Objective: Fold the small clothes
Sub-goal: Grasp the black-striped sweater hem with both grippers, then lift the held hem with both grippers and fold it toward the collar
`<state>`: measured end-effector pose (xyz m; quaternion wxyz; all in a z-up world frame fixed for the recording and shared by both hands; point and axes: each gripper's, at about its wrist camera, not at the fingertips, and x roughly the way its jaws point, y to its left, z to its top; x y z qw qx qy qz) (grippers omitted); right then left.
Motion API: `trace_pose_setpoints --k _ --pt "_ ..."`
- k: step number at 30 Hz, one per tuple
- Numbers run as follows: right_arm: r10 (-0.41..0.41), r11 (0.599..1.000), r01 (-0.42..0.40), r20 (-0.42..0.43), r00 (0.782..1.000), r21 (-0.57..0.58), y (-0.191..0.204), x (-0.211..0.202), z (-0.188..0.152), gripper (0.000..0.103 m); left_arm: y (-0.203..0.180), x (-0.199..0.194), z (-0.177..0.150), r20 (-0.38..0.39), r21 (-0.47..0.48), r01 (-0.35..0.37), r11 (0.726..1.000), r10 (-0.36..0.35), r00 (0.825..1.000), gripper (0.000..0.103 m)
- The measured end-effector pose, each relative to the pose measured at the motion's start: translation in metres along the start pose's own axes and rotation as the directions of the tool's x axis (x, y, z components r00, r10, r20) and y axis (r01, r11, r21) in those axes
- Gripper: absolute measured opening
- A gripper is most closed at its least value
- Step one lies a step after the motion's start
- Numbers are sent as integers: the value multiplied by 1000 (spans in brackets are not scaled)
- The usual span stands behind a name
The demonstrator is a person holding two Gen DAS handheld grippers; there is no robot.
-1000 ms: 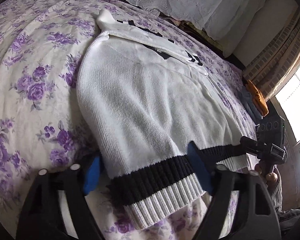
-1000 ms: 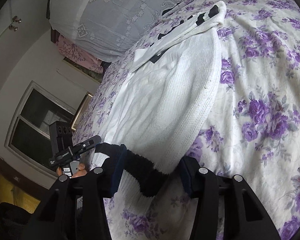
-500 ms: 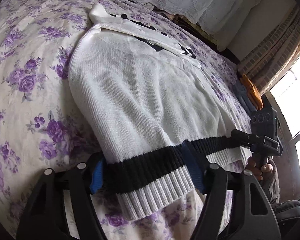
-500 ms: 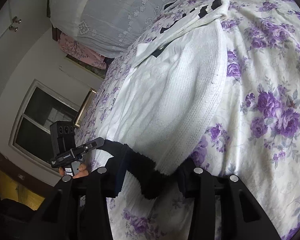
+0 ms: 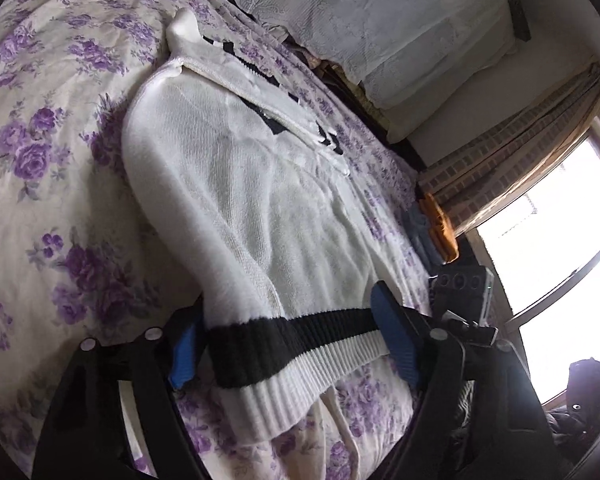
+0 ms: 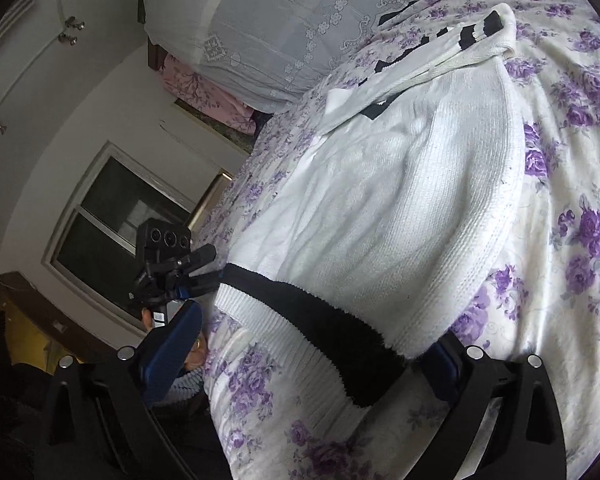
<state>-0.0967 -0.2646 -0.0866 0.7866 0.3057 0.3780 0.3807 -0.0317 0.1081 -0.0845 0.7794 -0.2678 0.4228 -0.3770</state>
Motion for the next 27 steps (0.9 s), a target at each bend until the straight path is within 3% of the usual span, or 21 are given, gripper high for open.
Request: trace_pose_setpoints --k 4,8,9,10,11,12,14,16,19,21,22,23,24,27 --pt "50 998 -51 32 998 34 -6 -6 0 99 14 3 -8 -38 -40 -38 998 37 999 75" --pt "30 999 -32 44 999 37 -6 -8 0 95 -1 19 -4 -48 14 -57 998 58 997 72" --pt "16 999 -19 48 999 50 -8 -9 0 88 -4 19 -3 -36 29 -64 998 65 997 67" --pt "2 998 -6 55 998 69 -11 -11 0 84 -4 17 -3 -24 34 -75 997 76 997 52" --pt "-10 996 4 63 998 91 -14 -13 -2 74 -2 13 -3 -11 25 -90 996 90 996 44" --pt "-24 993 15 69 997 115 -19 -16 -3 62 3 7 -4 2 8 -94 996 94 996 43" --pt "-44 987 31 78 996 161 -27 -19 -5 50 15 -2 -5 11 -34 -111 993 112 994 43" --pt "-35 984 20 79 996 179 -31 -19 -5 49 23 1 -7 -14 -69 -104 992 104 995 43" --pt "-55 987 46 56 997 151 -26 -15 -7 49 11 15 -4 -42 -7 -123 992 122 992 52" --pt "-64 988 57 46 997 140 -23 -11 -8 49 4 24 1 -42 14 -129 992 130 991 51" --pt "-67 988 60 45 997 139 -23 -11 -8 49 2 25 3 -34 20 -135 991 136 990 43" --pt "-71 988 64 46 996 139 -22 -11 -9 48 1 24 3 -30 28 -139 990 140 990 27" --pt "-76 988 69 46 996 141 -22 -12 -10 46 1 22 2 -23 29 -143 989 144 989 22" --pt "-96 987 89 42 995 137 -21 -9 -10 44 6 7 -5 22 11 -170 985 169 985 21"
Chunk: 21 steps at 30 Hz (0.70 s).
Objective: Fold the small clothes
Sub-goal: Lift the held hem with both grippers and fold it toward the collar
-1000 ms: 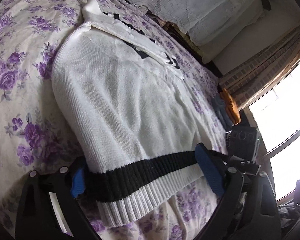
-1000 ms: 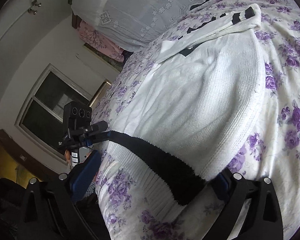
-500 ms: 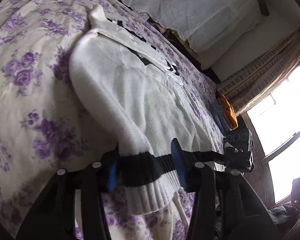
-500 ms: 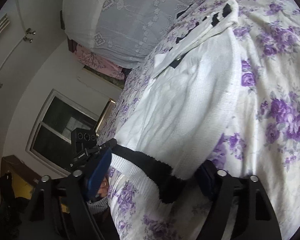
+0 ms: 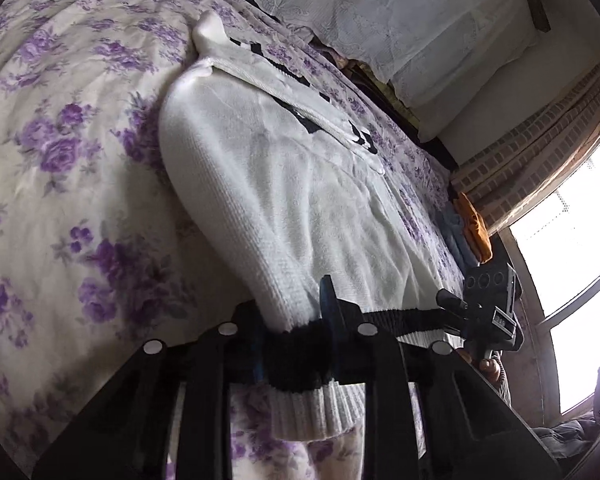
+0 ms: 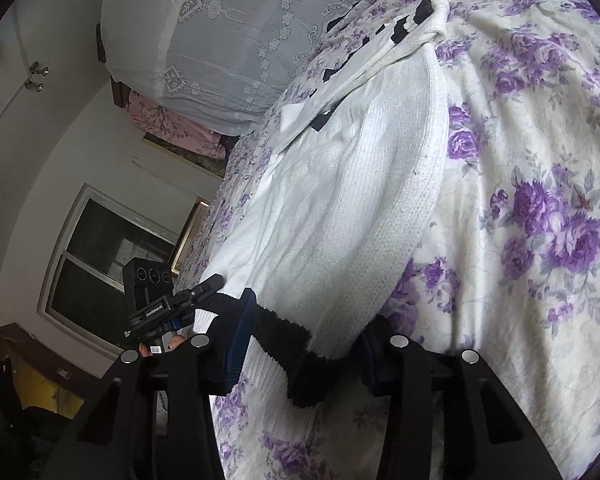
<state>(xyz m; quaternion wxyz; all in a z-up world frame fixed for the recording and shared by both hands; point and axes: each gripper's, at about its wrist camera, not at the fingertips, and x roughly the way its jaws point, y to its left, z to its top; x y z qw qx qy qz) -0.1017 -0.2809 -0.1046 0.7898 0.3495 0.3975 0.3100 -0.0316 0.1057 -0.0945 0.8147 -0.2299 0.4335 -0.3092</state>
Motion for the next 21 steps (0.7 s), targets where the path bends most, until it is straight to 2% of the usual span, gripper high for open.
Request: trace_pose_setpoints --k 4,5,6,7,10,12,13,14,15,18,21 --pt "-40 999 40 -6 999 -12 3 5 0 32 10 -6 -3 3 -37 -3 999 4 1000 23" --pt "-39 999 39 -8 999 -9 3 6 0 28 11 -6 -3 -2 -41 -8 999 8 1000 27" --pt "-37 999 37 -10 999 -5 3 8 0 26 13 -4 -2 -11 -52 -32 998 31 999 36" --pt "-36 999 36 -10 999 -1 2 8 1 25 16 -3 0 -13 -66 -26 997 25 1000 46" --pt "-26 1000 26 -17 1000 2 0 9 1 23 20 0 5 -21 -89 -15 996 13 1000 46" --pt "-26 1000 26 -21 999 -6 2 11 0 18 16 5 8 -29 -69 -26 997 24 999 44" --pt "-30 999 30 -16 999 -11 3 10 0 17 12 5 8 -25 -53 -35 998 34 999 37" --pt "-32 999 32 -5 999 -17 4 8 -1 16 10 4 7 -18 -39 -38 999 37 999 19" --pt "-30 999 30 6 1000 -20 5 7 0 15 8 2 5 -11 -28 -35 999 35 999 15" --pt "-27 1000 27 4 1000 -10 3 7 1 15 3 -3 5 13 -3 -57 998 57 998 14" --pt "-52 998 51 -13 999 -19 4 9 3 14 -7 2 9 -10 57 -111 992 112 994 13"
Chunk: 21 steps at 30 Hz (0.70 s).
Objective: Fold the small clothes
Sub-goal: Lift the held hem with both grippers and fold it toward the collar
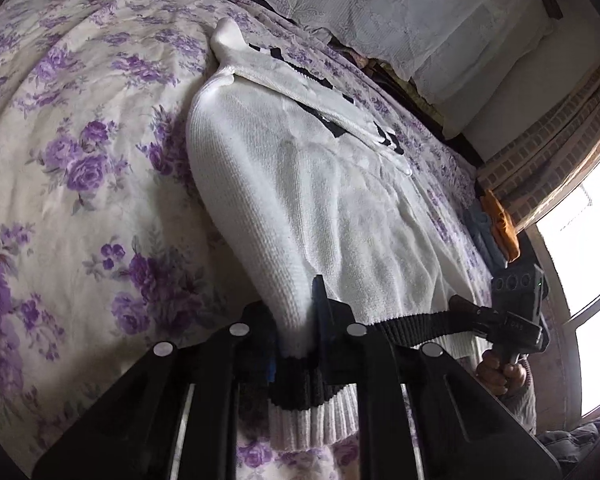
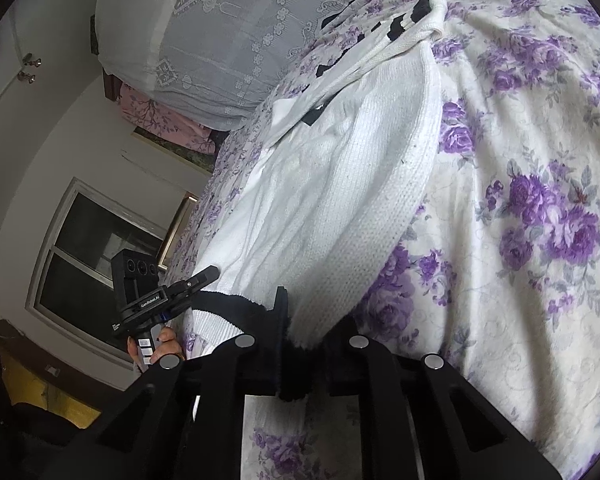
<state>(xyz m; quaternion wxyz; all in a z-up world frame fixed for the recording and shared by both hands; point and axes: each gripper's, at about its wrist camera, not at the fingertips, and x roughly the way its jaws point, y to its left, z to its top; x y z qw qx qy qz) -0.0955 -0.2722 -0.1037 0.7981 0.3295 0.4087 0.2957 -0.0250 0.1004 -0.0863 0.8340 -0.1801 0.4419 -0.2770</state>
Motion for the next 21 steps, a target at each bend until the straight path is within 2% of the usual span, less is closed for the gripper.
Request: trace_pose_setpoints --k 2,8,14,21 --pt "-20 999 21 8 1000 -43 8 -2 5 14 -8 -3 8 5 43 -13 999 13 1000 13" --pt "-10 994 16 52 999 -110 24 -5 34 14 -26 -3 43 51 135 -48 990 41 998 13" --pt "-30 993 41 97 995 -113 20 3 72 14 -24 19 75 38 142 -80 987 75 996 13" --pt "-62 993 74 133 989 -89 11 18 124 14 -27 36 119 94 152 -141 978 128 987 13"
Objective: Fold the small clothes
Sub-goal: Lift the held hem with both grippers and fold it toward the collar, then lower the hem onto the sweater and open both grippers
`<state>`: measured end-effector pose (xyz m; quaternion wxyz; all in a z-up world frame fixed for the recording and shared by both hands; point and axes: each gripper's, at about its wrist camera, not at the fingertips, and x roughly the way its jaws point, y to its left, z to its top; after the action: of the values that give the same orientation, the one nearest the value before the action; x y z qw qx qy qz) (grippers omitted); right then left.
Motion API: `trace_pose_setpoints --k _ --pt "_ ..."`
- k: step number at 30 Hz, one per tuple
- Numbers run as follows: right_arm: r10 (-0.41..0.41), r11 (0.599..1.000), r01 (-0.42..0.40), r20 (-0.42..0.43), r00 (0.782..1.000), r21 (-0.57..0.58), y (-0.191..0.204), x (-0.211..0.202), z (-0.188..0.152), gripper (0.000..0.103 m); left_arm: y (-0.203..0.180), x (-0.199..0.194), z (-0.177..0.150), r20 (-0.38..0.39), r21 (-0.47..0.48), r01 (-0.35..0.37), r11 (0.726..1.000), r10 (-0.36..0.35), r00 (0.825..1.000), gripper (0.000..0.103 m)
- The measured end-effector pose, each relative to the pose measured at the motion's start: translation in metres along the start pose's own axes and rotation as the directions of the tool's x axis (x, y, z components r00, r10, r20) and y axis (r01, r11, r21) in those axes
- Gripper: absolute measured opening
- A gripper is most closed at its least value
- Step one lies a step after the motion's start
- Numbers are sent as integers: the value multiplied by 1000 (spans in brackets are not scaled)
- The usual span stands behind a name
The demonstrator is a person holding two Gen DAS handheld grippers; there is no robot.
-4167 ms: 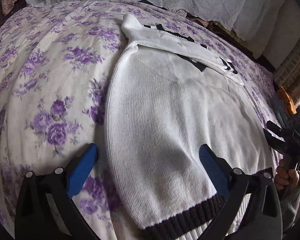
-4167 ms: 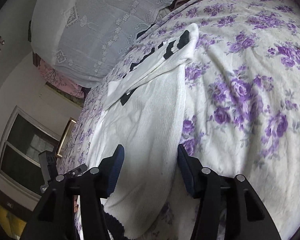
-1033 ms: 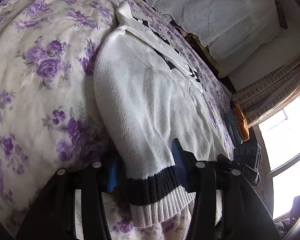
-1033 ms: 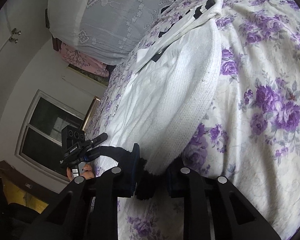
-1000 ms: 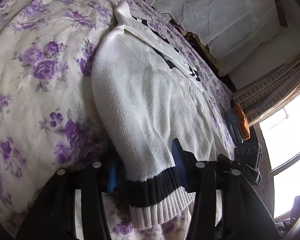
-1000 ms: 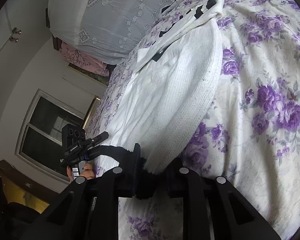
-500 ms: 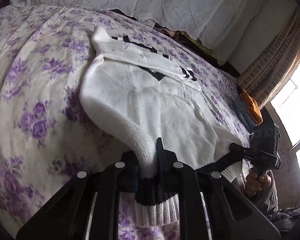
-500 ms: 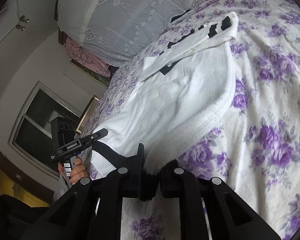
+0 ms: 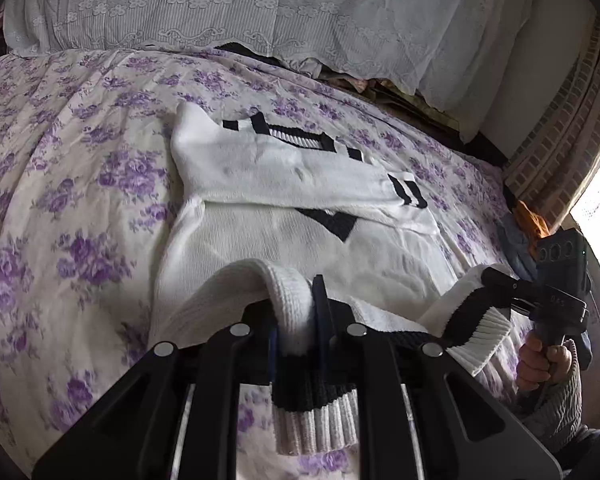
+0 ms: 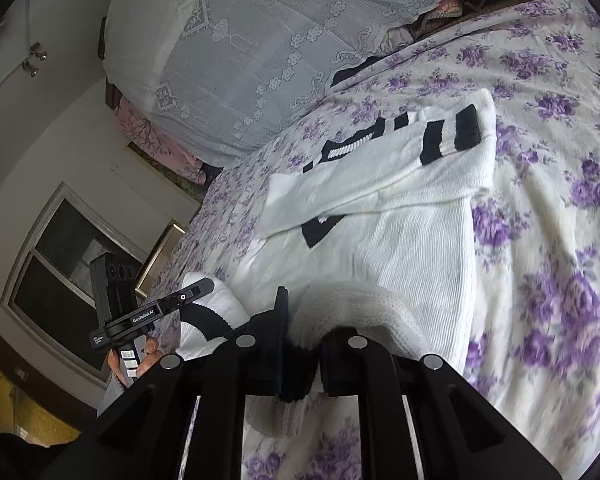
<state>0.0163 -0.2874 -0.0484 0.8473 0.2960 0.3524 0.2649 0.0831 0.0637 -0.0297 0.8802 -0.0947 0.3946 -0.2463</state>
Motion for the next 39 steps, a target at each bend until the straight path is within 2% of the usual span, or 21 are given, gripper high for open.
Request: trace_pose_setpoints --k 6,14,20,28,34,39 --pt "-32 999 31 20 999 44 -19 23 31 14 20 31 37 -15 -63 -2 998 1 1000 13" --pt "-42 997 37 67 997 73 -29 45 76 14 28 49 77 25 -82 -14 997 16 1000 13" --pt "-43 993 32 95 995 111 -45 60 105 14 41 73 105 24 -115 -23 993 26 999 13" --pt "-56 990 42 104 993 137 -63 85 134 14 45 101 136 13 -110 -42 993 43 999 13" --pt "-69 980 48 107 992 194 -91 100 144 14 61 130 146 -8 -150 -30 988 29 1000 13" --pt "-71 973 47 99 993 227 -110 110 144 12 78 156 141 -82 -215 -27 976 9 997 15"
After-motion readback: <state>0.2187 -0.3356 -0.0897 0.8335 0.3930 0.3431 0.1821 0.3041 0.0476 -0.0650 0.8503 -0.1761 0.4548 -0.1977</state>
